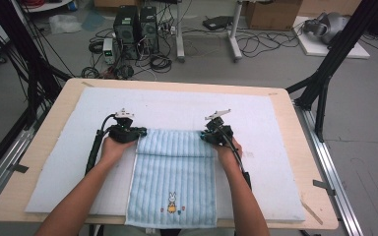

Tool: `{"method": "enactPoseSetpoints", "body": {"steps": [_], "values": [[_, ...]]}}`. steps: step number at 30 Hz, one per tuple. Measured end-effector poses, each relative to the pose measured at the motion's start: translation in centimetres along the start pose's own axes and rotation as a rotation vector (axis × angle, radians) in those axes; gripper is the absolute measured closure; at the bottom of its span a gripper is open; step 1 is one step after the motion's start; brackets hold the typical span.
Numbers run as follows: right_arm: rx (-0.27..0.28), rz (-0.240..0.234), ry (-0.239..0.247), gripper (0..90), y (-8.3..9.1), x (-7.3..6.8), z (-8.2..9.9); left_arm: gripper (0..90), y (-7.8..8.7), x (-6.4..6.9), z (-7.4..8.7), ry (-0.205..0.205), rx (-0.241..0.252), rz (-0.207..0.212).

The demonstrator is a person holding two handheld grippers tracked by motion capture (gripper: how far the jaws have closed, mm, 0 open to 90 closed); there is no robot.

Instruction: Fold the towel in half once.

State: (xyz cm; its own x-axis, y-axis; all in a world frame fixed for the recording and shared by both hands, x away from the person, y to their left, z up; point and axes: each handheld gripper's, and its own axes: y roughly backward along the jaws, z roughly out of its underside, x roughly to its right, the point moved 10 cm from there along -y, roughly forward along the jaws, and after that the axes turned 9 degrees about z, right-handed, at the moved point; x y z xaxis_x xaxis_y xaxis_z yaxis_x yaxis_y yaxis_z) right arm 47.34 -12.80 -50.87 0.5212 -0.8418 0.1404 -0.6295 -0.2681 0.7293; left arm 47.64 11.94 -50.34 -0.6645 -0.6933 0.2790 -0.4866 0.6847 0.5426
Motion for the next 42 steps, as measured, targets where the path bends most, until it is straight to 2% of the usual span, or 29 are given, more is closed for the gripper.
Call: {"method": "enactPoseSetpoints", "body": {"steps": [2,7,10,15,18,24,29,33,36,39,42], "values": [[0.026,0.007,0.001,82.1,0.3,0.2,-0.3,85.3,0.4,0.0,-0.4,0.016,0.028,0.016],[0.079,-0.003,-0.035,81.9,1.8,0.6,-1.0,85.4,1.7,0.5,-1.5,0.034,0.091,0.058],[0.111,-0.002,-0.033,81.9,2.9,0.7,-1.4,85.5,2.5,1.2,-1.9,0.013,0.107,0.076],[0.16,-0.009,-0.024,81.7,4.9,0.2,-1.9,85.4,4.4,2.5,-2.6,0.0,0.152,0.113],[0.189,-0.021,-0.031,81.6,6.2,-0.3,-1.8,85.4,5.6,3.5,-2.4,-0.001,0.173,0.141],[0.222,-0.033,-0.026,81.1,8.5,-1.7,-0.2,85.4,7.0,5.3,-0.6,-0.005,0.17,0.189],[0.247,-0.077,-0.037,79.7,9.9,-3.1,1.6,85.4,7.7,6.3,1.6,-0.002,0.161,0.222],[0.228,-0.097,-0.02,79.5,10.2,-4.0,3.5,85.3,7.7,6.9,3.6,-0.007,0.113,0.244],[0.209,-0.111,-0.019,79.7,10.0,-4.5,4.7,85.2,7.7,7.1,4.4,-0.013,0.082,0.252],[0.197,-0.121,-0.024,79.7,9.9,-4.9,5.5,85.1,7.5,7.4,5.3,-0.002,0.054,0.267],[0.159,-0.129,-0.013,79.6,9.6,-5.1,6.4,85.1,7.3,7.7,6.1,-0.007,0.015,0.279]]}}
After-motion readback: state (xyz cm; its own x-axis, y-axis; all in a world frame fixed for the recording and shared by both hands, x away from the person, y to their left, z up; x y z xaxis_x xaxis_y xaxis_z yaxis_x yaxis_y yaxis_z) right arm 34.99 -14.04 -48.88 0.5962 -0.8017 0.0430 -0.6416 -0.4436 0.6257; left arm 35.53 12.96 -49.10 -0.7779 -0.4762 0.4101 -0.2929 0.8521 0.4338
